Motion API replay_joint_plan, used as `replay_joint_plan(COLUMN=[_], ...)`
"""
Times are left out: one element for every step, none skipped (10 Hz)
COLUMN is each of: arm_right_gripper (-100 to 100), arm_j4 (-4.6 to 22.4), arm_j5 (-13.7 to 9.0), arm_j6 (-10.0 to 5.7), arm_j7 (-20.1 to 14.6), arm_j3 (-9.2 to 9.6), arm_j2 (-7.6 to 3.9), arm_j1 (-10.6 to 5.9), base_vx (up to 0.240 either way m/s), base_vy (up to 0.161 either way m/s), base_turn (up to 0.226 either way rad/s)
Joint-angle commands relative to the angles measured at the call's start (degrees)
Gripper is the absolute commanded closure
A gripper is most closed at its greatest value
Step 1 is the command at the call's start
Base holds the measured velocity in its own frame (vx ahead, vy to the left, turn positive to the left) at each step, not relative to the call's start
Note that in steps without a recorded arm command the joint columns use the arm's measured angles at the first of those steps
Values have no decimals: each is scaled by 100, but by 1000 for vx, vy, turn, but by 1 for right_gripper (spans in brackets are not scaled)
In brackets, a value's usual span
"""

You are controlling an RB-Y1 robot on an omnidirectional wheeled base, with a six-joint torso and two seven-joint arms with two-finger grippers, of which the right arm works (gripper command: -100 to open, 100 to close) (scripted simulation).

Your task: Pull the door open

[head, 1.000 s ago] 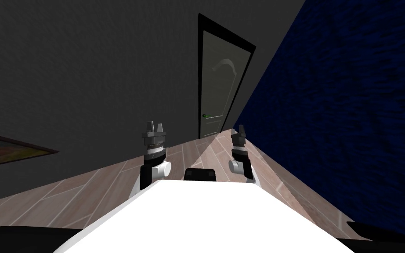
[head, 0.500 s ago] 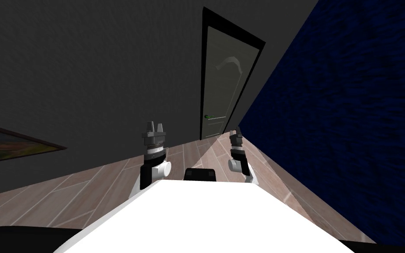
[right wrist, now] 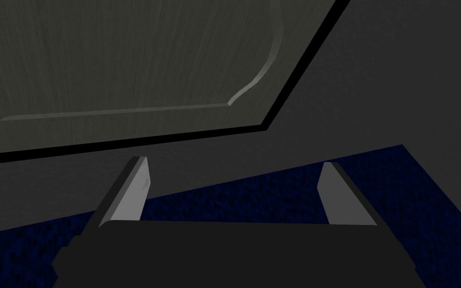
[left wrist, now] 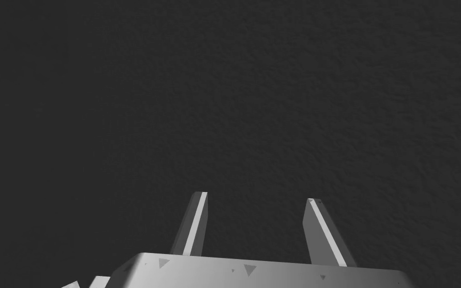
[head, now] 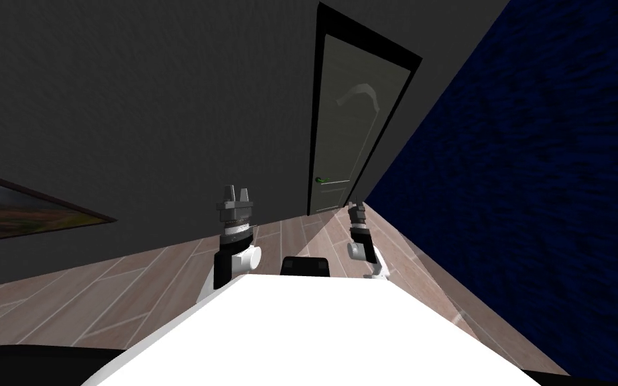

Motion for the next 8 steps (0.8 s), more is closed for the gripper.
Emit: replay_joint_plan(arm_right_gripper=[-100,-100,-100,-100,-100,-100,-100,-100], arm_j4=[286,467,491,667,844,1010,1025,1206], arm_j5=[35,60,60,86,111,137,137,164], arm_j6=[-42,-72,-72,-103,-133,-164,-164,-196], arm_j7=[-62,-93,-93,-125,-156,-189,-189,-221], arm_j3=[-64,-95,-95,-126,-156,-188,-188,-220], arm_j2=[-54,-80,-80,-106,-131,-155,-155,-178], arm_j1=[-148,-219,-219,-290,-361,-435,-435,-508], base_vx=[105,94,60,51,75,86,58,60], base_vy=[-30,-32,-18,-11,-25,-17,-15,-19], base_turn=[112,116,31,72,115,130,35,69])
